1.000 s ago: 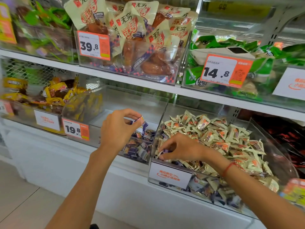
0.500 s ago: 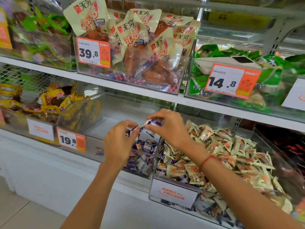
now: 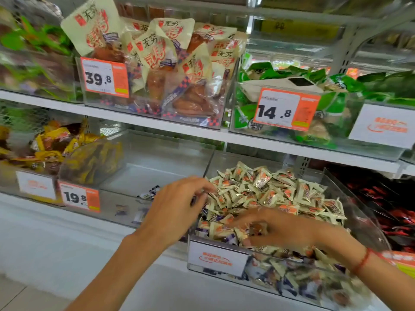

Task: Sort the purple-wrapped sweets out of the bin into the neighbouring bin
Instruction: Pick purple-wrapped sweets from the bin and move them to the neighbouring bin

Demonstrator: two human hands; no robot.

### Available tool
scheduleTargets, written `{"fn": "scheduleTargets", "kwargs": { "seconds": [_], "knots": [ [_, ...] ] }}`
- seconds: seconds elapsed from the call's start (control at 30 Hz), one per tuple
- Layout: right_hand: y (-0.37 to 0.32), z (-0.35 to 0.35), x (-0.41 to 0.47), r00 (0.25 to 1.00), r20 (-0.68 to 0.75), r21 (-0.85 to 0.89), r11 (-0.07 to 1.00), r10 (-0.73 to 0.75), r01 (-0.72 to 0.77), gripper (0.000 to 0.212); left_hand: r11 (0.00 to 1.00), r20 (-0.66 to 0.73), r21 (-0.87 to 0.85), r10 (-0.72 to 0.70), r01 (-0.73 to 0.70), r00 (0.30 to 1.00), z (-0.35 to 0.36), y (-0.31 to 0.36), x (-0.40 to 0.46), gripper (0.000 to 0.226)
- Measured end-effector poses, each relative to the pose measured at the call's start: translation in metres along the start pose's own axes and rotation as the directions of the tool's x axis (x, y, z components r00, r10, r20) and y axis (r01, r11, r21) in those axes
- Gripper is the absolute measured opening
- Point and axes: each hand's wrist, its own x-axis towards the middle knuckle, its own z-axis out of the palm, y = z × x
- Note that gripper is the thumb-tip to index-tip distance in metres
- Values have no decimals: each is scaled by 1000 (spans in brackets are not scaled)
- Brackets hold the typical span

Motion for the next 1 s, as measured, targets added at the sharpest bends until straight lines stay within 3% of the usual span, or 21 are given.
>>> {"fn": "scheduleTargets", "kwargs": {
  "seconds": [0.07, 0.17, 0.27, 0.37, 0.47, 0.6, 0.7, 0.77, 0.83, 0.9, 1.0],
  "knots": [
    [5, 7, -4, 1000, 15, -11, 1000, -21, 21, 47, 997, 114, 45, 58, -63, 992, 9, 7, 1, 26],
    [7, 6, 3, 991, -132, -148, 989, -18, -2, 45, 932, 203, 292, 158, -213, 966, 24, 17, 12, 30],
    [18, 1, 14, 960, -279, -326, 942, -11, -84, 43, 903, 378, 341, 126, -264, 917, 36, 20, 21, 35],
    [35, -5, 19, 927, -373, -466, 854, 45, -230, 46, 863, 563, 375, 79, -339, 823, 49, 17, 30, 43],
    [49, -11, 20, 893, -437, -526, 775, 107, -350, 47, 846, 598, 397, 55, -355, 800, 53, 17, 46, 43],
    [57, -13, 26, 844, -518, -488, 762, 140, -426, 45, 754, 433, 548, 115, -363, 894, 65, 14, 60, 27],
    [55, -14, 30, 811, -558, -431, 772, 178, -466, 47, 737, 347, 613, 71, -284, 935, 77, 17, 61, 25],
    [45, -16, 23, 805, -571, -356, 836, 160, -419, 47, 764, 278, 595, 96, -250, 956, 78, 19, 61, 28],
    [30, -15, 9, 814, -573, -219, 939, 97, -266, 39, 831, 230, 501, 140, -241, 963, 66, 21, 56, 25],
    [13, -9, -9, 879, -472, -52, 994, 61, -96, 21, 920, 327, 310, 135, -241, 936, 53, 21, 50, 19],
    [4, 4, -19, 957, -277, 68, 995, 84, -68, 16, 985, 630, 106, 38, -134, 776, 46, 21, 35, 20]
  ]
}}
